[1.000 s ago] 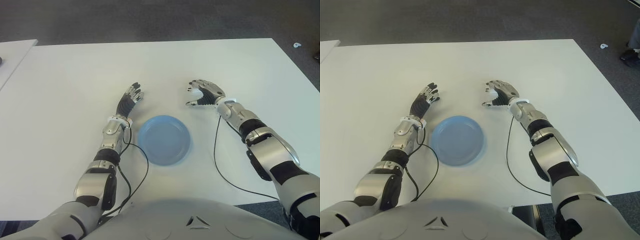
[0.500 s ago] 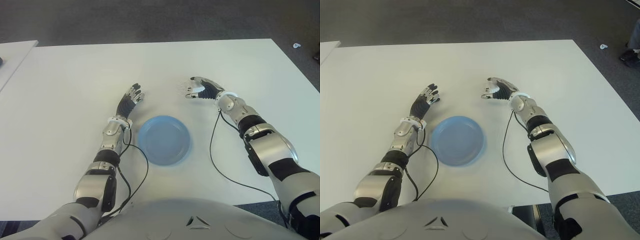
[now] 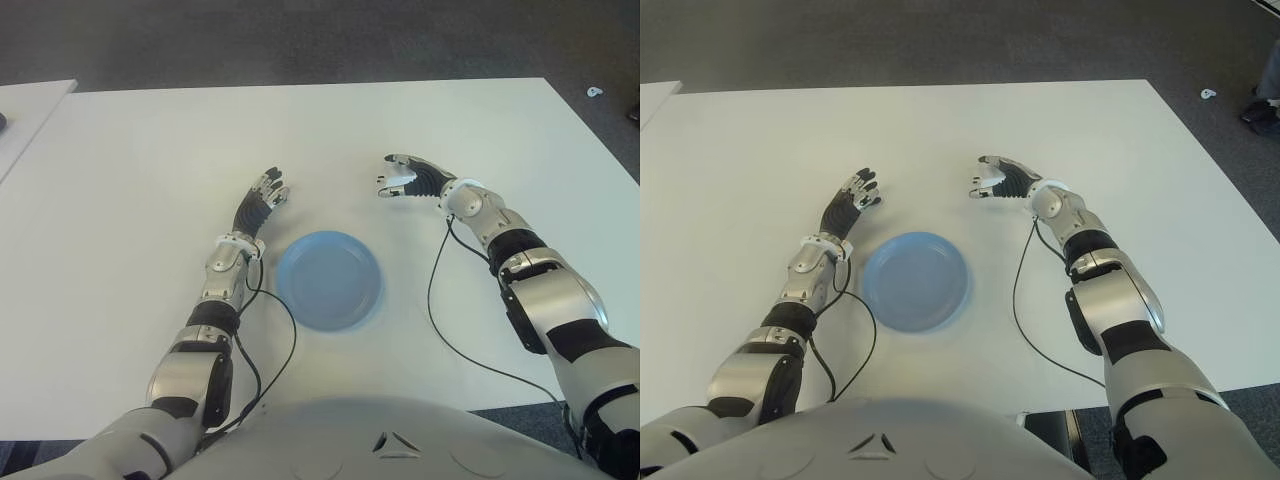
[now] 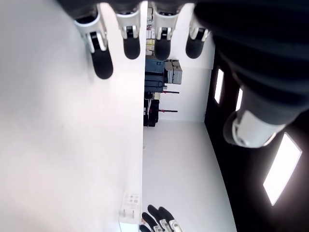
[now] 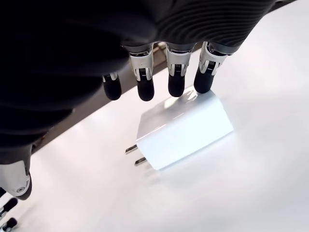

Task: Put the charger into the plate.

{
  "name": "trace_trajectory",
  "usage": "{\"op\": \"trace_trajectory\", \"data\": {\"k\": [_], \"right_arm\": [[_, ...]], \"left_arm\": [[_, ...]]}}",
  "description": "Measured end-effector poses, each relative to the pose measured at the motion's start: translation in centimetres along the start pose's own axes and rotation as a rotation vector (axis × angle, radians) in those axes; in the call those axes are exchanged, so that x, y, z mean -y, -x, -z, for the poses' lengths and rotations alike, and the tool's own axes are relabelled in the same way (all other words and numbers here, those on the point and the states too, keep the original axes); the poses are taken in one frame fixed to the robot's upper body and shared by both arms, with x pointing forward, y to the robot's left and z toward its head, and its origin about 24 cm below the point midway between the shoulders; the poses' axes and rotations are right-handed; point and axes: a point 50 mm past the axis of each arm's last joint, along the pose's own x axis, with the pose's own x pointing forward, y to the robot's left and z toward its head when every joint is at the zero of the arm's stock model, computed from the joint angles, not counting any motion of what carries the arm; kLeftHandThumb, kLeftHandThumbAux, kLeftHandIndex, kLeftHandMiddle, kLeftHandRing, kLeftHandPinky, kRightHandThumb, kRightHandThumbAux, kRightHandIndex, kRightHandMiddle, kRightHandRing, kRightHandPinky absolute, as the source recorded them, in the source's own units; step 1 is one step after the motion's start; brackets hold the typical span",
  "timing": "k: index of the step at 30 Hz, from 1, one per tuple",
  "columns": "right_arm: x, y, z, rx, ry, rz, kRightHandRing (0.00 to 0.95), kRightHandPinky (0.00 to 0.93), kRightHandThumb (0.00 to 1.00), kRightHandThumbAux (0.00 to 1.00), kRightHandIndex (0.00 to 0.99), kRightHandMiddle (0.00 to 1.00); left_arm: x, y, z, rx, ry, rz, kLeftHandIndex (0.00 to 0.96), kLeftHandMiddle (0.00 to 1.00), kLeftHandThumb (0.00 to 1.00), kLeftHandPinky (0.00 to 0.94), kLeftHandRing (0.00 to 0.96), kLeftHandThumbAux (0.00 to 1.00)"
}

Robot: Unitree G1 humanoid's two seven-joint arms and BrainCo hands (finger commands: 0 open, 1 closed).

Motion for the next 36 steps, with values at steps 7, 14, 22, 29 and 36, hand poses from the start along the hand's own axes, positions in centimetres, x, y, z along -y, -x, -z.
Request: {"op": "trace_trajectory", "data": {"k": [7,14,22,29,36], "right_arm": [[0.3,1.7,0.6,0.062,-0.007,-0.018,0.000,0.001,0.000,0.524,0.000,0.000],[-0.5,4.4,1.0,0.116,-0.045,-0.028,0.000,0.001,0.000,0.520,0.000,0.000],[-2.3,6.6,1.2,0.107,-0.113,-0.029,0.011,0.000,0.000,0.506,0.000,0.000],[-2.7,7.6,1.3,0.088,-0.140,0.001,0.023,0.000,0.000,0.495,0.000,0.000],[-2.9,8.9,1.3,0.072,-0.163,0.028,0.038,0.000,0.000,0.505,0.000,0.001]], "left_arm": [[0.1,-0.1,-0.2,0.010,-0.003,0.004,0.000,0.026,0.143,0.074,0.026,0.609],[0.1,-0.2,-0.5,0.018,-0.004,0.004,0.000,0.031,0.146,0.077,0.030,0.608],[0.0,0.0,0.0,-0.012,-0.002,0.003,0.000,0.026,0.137,0.070,0.027,0.604],[0.1,-0.1,0.0,-0.015,-0.005,0.011,0.000,0.024,0.140,0.071,0.026,0.607],[0.2,-0.2,-0.1,-0.011,-0.006,0.014,0.000,0.027,0.147,0.073,0.027,0.601]]}}
